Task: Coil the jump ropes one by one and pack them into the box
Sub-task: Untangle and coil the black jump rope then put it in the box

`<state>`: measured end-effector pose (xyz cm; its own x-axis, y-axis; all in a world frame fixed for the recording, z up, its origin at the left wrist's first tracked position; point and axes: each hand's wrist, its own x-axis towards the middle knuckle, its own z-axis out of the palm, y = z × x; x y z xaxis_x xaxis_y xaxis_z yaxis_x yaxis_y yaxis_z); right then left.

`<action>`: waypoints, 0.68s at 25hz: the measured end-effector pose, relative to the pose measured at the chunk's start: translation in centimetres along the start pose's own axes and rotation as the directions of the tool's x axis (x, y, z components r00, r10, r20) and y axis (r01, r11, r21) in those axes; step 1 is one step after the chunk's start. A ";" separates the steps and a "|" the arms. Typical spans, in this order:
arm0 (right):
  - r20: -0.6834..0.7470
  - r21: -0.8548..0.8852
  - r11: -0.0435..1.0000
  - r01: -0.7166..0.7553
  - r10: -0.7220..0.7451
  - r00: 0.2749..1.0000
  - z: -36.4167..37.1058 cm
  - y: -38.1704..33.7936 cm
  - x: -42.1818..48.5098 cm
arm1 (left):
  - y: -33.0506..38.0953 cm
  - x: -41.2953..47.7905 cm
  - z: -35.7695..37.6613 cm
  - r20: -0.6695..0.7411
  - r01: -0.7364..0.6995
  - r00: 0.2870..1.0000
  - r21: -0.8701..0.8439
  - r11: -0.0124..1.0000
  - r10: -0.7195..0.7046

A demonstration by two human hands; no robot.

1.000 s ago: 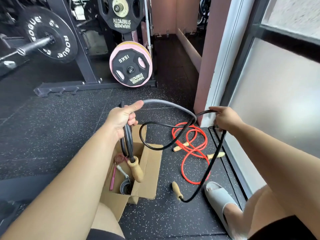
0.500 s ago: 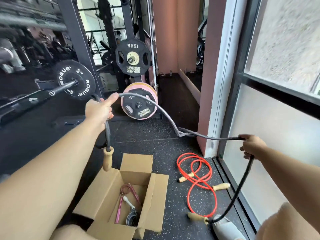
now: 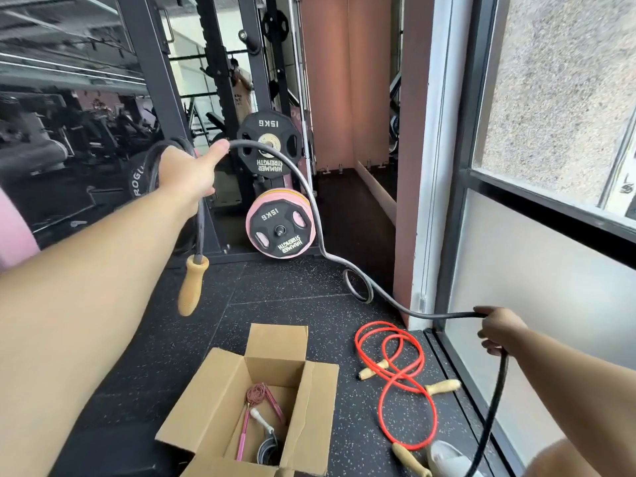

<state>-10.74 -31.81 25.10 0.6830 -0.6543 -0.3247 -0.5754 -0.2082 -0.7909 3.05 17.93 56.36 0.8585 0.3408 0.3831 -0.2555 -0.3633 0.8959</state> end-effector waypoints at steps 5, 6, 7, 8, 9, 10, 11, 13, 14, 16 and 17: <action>0.029 -0.050 0.998 0.035 -0.033 0.999 1.3 1.1 0.4 | 1.3 -0.3 -1.5 -0.031 0.019 0.999 0.009 1.000 -0.019; 0.040 -0.057 0.997 0.046 -0.044 0.998 1.8 1.0 0.3 | 1.9 -0.4 -1.8 -0.038 0.010 0.999 0.005 1.000 -0.009; 0.057 -0.064 0.996 0.058 -0.054 0.997 2.3 1.0 0.3 | 2.6 -0.2 -2.1 -0.053 -0.002 0.999 0.005 1.000 0.002; 0.075 -0.071 0.995 0.070 -0.065 0.995 2.8 1.2 0.4 | 3.3 0.0 -2.6 -0.074 -0.012 0.997 0.010 1.000 0.013; 0.074 -0.091 0.993 0.079 -0.073 0.995 3.2 1.6 0.4 | 4.1 0.3 -3.2 -0.087 -0.020 0.996 0.017 1.000 0.021; 0.071 -0.115 0.990 0.082 -0.074 0.995 3.5 2.1 0.3 | 4.8 0.7 -3.8 -0.091 -0.028 0.995 0.017 0.999 0.029; 0.069 -0.167 0.983 0.072 -0.062 0.996 3.9 3.0 0.2 | 5.6 1.2 -4.5 -0.096 -0.040 0.995 0.008 0.999 0.041; 0.075 -0.280 0.956 0.090 -0.072 0.995 5.1 4.2 -0.5 | 7.2 2.4 -5.9 -0.111 -0.067 0.991 0.014 0.998 0.068; 0.113 -0.337 0.937 0.095 -0.060 0.992 6.3 5.0 -0.1 | 8.0 2.8 -6.3 -0.111 -0.081 0.990 0.035 0.996 0.084; 0.262 -0.566 0.778 0.273 -0.145 0.954 8.8 5.4 -0.8 | 9.0 3.0 -6.4 -0.085 -0.115 0.989 0.095 0.989 0.124; 0.341 -0.647 0.687 0.332 -0.129 0.931 9.7 4.8 -2.0 | 9.2 2.7 -6.0 -0.063 -0.128 0.989 0.125 0.984 0.136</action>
<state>-10.52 -24.46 16.88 0.8638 -0.3345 -0.3767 -0.4591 -0.8305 -0.3154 0.32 20.69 66.97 0.7861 0.3419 0.5150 -0.3054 -0.5095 0.8044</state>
